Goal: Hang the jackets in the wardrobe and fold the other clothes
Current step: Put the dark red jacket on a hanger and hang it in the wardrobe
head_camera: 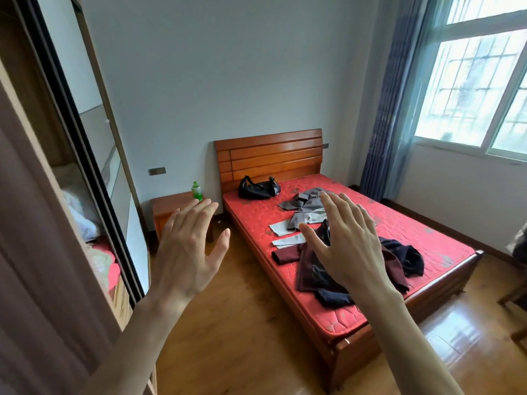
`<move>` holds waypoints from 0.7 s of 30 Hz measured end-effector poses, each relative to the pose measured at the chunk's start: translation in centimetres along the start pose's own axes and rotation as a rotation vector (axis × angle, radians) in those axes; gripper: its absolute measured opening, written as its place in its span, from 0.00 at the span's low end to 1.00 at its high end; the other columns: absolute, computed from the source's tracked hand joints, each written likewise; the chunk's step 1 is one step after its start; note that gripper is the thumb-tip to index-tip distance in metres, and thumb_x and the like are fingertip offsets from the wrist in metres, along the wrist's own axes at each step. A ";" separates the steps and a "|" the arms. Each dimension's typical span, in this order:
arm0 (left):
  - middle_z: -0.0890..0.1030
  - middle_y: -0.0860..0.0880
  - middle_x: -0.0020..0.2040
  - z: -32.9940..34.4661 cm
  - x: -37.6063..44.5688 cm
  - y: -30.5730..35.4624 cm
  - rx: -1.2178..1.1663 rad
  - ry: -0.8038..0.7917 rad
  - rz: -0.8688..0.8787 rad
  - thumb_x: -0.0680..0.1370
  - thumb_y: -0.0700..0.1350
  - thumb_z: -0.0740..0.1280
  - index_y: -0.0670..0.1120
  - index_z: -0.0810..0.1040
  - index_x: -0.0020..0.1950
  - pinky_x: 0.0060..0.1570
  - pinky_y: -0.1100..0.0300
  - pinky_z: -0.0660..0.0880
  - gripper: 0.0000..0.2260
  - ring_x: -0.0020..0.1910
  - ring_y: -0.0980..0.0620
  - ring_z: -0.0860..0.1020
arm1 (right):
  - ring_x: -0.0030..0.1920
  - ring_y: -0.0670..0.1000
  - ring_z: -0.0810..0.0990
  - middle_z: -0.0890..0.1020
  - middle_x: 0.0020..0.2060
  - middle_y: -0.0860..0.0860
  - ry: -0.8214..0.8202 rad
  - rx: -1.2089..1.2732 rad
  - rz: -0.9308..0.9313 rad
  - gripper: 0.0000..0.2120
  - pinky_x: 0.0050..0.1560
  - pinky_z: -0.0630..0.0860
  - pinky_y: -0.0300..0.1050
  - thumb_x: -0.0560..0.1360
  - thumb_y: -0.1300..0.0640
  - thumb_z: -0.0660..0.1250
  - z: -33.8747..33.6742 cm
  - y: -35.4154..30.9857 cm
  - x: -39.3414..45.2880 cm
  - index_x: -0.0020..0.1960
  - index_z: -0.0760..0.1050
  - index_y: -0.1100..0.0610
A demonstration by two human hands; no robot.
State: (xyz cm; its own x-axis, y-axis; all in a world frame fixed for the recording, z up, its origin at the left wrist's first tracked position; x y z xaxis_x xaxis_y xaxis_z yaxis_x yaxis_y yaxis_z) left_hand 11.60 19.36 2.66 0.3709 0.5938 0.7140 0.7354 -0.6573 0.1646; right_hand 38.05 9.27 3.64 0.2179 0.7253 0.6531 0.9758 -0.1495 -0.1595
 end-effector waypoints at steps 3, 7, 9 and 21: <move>0.74 0.47 0.76 3.0 3.2 -0.3 0.009 -0.001 -0.003 0.84 0.60 0.57 0.46 0.71 0.77 0.76 0.41 0.67 0.26 0.78 0.48 0.68 | 0.81 0.53 0.61 0.68 0.79 0.51 -0.005 -0.010 -0.014 0.40 0.82 0.57 0.55 0.81 0.28 0.49 2.4 1.8 3.4 0.82 0.62 0.54; 0.74 0.47 0.76 7.2 6.5 -0.9 0.017 -0.009 -0.008 0.84 0.60 0.57 0.47 0.71 0.77 0.76 0.42 0.66 0.26 0.77 0.48 0.68 | 0.80 0.52 0.62 0.69 0.78 0.51 -0.013 0.010 -0.034 0.38 0.81 0.58 0.55 0.81 0.29 0.49 6.0 3.7 7.2 0.81 0.62 0.52; 0.74 0.47 0.75 9.1 7.8 -1.3 0.018 -0.015 -0.019 0.84 0.60 0.57 0.47 0.72 0.76 0.76 0.41 0.67 0.26 0.77 0.48 0.69 | 0.80 0.52 0.63 0.69 0.78 0.51 -0.029 0.003 -0.040 0.38 0.81 0.58 0.55 0.81 0.29 0.50 7.9 4.6 8.6 0.81 0.62 0.52; 0.78 0.45 0.71 19.0 14.6 -7.3 0.019 -0.054 -0.054 0.83 0.60 0.57 0.45 0.78 0.71 0.73 0.40 0.69 0.26 0.74 0.46 0.73 | 0.77 0.53 0.68 0.73 0.75 0.50 -0.074 0.014 -0.023 0.37 0.78 0.64 0.56 0.81 0.29 0.52 18.5 7.0 15.9 0.78 0.67 0.53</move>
State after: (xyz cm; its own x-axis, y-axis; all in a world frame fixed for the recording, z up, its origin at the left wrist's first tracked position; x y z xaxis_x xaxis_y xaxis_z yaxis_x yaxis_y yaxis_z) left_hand 22.39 41.68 -1.00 0.3601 0.6525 0.6668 0.7656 -0.6151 0.1884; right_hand 48.03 32.15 -0.83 0.1933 0.7764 0.5999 0.9800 -0.1235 -0.1559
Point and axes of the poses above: each hand's wrist, its own x-axis towards the middle knuckle, its own z-axis out of the palm, y = z × x, the point moved 4 cm from there along x, towards the middle knuckle
